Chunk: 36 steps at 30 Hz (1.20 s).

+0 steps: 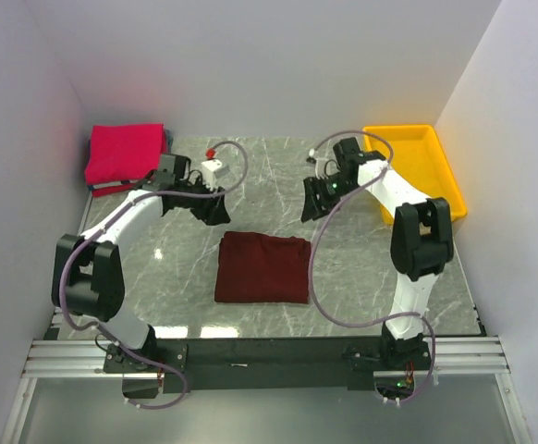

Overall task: Fold and stack the t-shirts
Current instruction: Fold the tshirt

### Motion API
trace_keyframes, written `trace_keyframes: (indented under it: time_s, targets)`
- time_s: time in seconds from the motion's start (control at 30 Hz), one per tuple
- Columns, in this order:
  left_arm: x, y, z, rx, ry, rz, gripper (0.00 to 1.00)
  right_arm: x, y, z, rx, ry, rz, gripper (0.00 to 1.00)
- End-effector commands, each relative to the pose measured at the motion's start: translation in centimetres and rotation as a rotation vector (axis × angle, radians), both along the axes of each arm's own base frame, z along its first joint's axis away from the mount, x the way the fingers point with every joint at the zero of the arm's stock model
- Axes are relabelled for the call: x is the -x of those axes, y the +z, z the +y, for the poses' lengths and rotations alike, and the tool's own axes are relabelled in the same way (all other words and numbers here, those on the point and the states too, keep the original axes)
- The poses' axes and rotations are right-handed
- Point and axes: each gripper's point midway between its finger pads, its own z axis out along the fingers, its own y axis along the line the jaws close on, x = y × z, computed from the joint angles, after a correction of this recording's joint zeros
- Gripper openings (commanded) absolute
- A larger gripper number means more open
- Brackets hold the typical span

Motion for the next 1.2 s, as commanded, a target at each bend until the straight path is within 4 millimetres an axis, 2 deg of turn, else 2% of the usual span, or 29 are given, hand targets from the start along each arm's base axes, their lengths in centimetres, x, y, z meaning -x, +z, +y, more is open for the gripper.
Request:
trace_keyframes:
  time_s: [0.0,0.03,0.07,0.2,0.23,0.33,0.43,0.67,0.83,1.03,1.17]
  targets:
    - [1.4,-1.8,1.0,0.109,0.149,0.262,0.60,3.6,0.6,1.2,-0.071,0.033,0.054,0.57]
    - [1.1,-2.3,1.3,0.125,0.183,0.300,0.60,3.4,0.4,1.3,-0.080,0.028,0.032,0.58]
    - [0.9,-2.5,1.6,0.136,0.200,0.313,0.60,3.8,-0.7,1.0,-0.063,0.013,0.049,0.62]
    - [0.0,-3.5,1.9,0.153,0.225,0.352,0.58,3.9,-2.5,1.1,-0.062,-0.020,0.079,0.63]
    - [0.1,-4.6,1.8,0.149,0.227,0.388,0.56,3.8,-3.0,1.2,-0.066,-0.035,0.089,0.63]
    - [0.1,-6.8,1.8,0.133,0.235,0.442,0.54,3.4,-3.7,1.4,-0.073,-0.063,0.092,0.63]
    - [-0.2,-7.9,1.8,0.131,0.242,0.445,0.55,3.6,-3.9,1.7,-0.090,-0.060,0.107,0.63]
    - [-0.7,-8.2,1.0,0.191,0.265,0.497,0.52,4.2,-4.3,2.3,-0.094,-0.041,0.125,0.58]
    - [-0.7,-8.3,0.6,0.215,0.262,0.516,0.49,4.4,-4.7,2.1,-0.072,-0.039,0.141,0.54]
    - [-0.6,-8.7,0.5,0.210,0.263,0.527,0.48,4.9,-5.2,1.5,-0.045,-0.044,0.143,0.54]
    - [-0.1,-9.2,0.2,0.218,0.259,0.549,0.39,5.1,-5.7,1.5,-0.048,-0.051,0.147,0.53]
